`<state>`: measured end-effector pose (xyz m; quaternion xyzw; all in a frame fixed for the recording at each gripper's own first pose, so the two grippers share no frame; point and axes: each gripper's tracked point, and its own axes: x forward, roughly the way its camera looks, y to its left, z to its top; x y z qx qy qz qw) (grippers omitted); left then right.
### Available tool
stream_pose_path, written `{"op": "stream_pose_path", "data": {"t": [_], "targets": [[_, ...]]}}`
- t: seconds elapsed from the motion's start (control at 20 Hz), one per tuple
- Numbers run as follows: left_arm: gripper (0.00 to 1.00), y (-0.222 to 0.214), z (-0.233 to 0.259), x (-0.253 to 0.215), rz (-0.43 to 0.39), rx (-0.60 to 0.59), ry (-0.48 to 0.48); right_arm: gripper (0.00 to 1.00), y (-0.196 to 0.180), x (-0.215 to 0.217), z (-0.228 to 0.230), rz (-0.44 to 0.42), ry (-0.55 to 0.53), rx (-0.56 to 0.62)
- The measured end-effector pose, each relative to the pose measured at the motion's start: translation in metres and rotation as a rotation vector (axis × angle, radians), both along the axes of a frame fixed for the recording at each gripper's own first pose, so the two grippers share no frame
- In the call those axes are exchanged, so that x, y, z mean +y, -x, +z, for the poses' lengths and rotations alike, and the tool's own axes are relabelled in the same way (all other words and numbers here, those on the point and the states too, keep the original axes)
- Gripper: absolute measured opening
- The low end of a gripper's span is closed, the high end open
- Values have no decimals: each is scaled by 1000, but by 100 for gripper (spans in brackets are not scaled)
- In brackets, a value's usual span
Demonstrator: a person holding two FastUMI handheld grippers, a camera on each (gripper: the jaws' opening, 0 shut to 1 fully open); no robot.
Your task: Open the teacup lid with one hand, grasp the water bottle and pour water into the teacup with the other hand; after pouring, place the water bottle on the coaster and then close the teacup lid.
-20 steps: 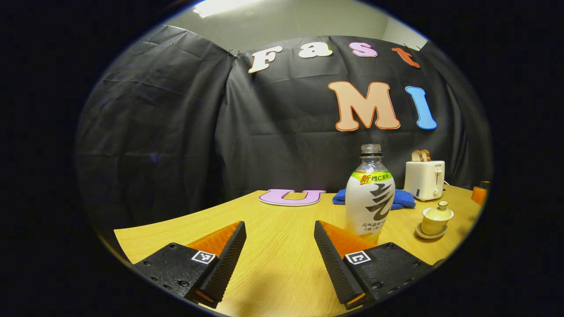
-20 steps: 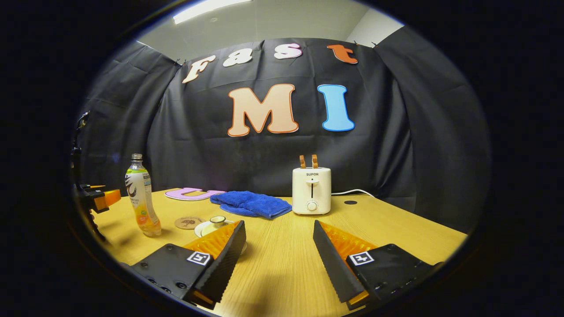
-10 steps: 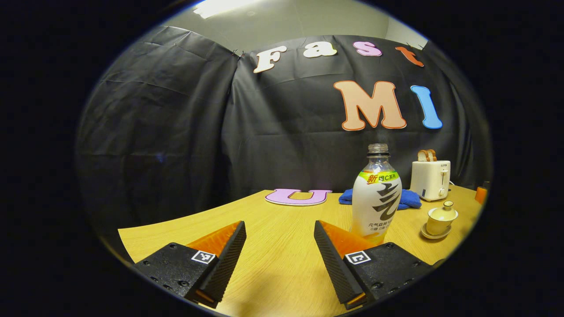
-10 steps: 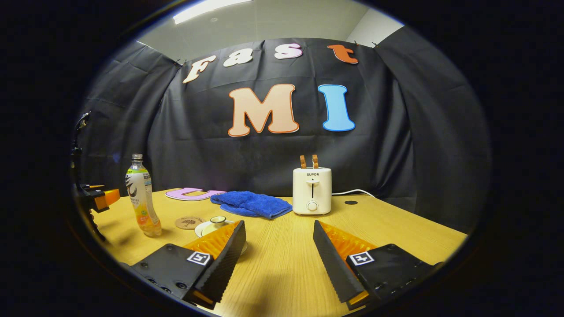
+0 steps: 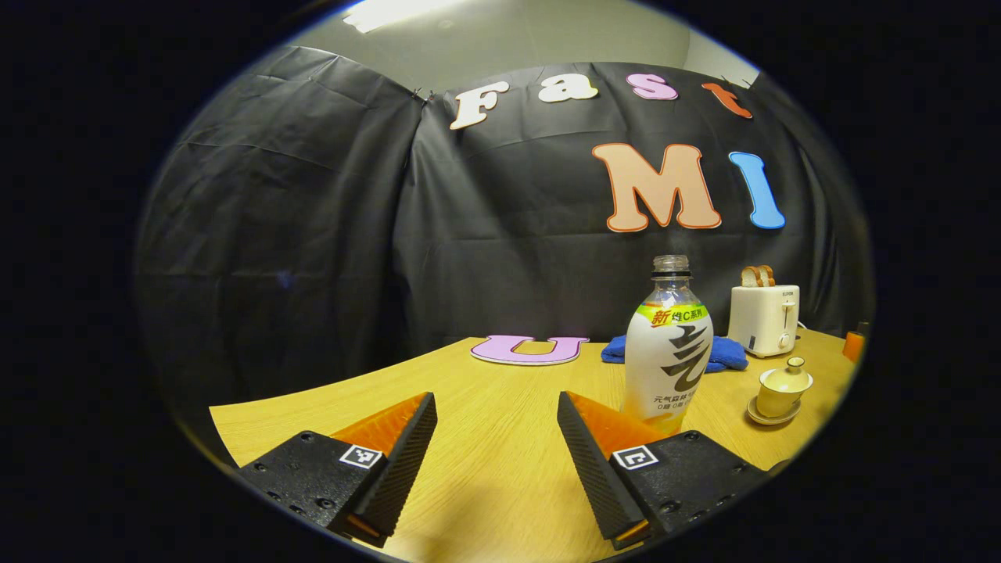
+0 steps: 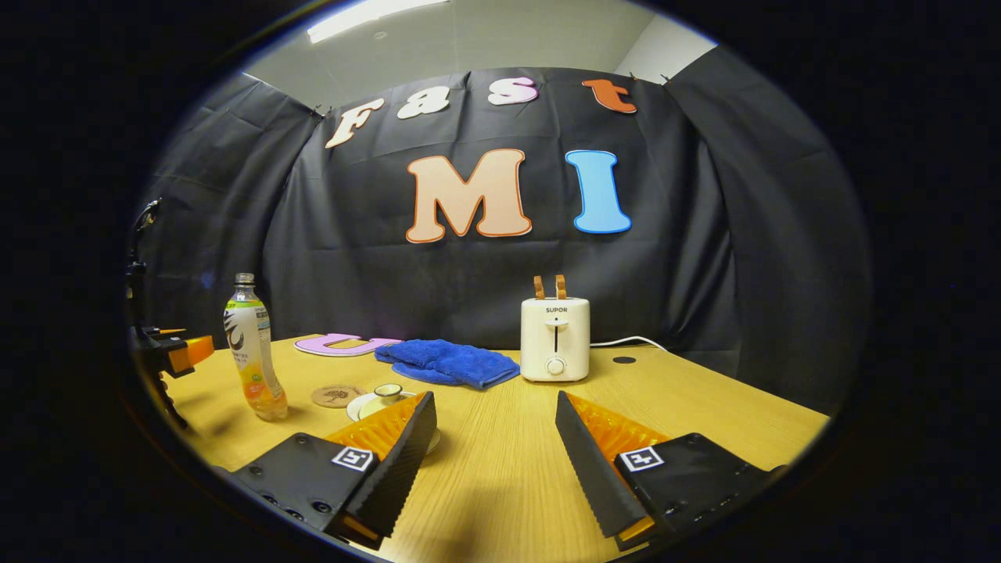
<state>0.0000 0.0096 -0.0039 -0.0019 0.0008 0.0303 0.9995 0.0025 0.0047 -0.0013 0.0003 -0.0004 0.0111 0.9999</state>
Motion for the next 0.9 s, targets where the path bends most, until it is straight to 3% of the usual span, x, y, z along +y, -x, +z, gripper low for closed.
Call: {"op": "stream_pose_path", "data": {"t": [0.15,0.3,0.35,0.55,0.9], "targets": [[90,0,0,0,0,0,0,100,1,4,0,22,-1,1],[90,0,0,0,0,0,1,99,-1,10,0,54,-2,2],[90,-1,0,-1,0,0,1,94,-1,17,-1,83,-3,5],[90,1,1,0,0,1,1,97,-10,38,-2,178,-8,10],[90,0,0,-1,0,1,1,94,-26,67,-4,267,-11,16]]}}
